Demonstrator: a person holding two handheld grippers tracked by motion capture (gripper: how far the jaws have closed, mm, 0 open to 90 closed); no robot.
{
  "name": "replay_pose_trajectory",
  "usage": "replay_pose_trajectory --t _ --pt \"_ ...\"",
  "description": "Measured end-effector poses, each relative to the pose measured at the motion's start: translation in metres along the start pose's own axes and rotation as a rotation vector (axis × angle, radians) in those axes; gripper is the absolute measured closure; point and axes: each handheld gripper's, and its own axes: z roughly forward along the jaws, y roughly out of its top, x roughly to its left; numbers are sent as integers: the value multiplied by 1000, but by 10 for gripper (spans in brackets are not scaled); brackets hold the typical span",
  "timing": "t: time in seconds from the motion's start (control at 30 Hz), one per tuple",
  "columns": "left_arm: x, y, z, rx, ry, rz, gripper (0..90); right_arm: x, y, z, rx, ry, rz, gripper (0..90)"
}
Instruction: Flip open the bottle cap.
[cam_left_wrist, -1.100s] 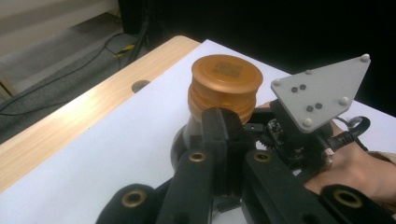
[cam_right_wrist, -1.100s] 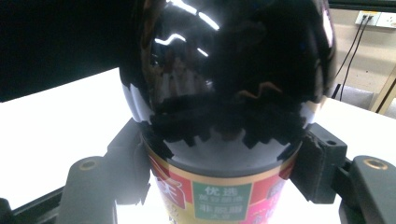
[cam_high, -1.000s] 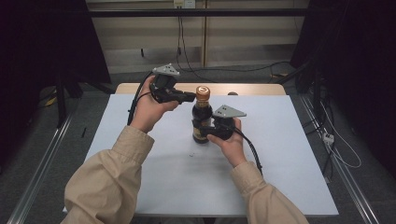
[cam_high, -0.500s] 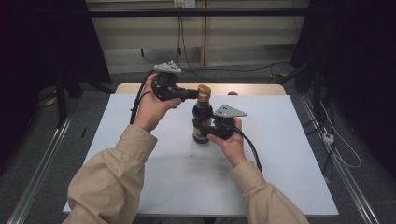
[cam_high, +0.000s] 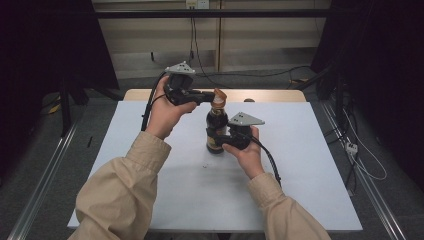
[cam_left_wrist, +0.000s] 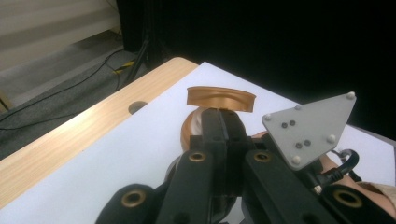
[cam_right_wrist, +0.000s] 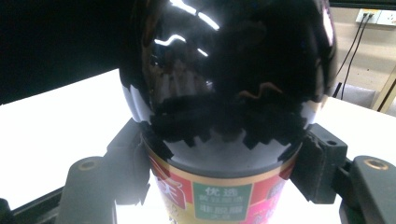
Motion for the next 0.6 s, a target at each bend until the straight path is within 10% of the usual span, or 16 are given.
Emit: replay_pose_trajectory --t 0.6 --pt "1 9 -4 -40 2 -9 900 1 0 0 0 -2 -2 307"
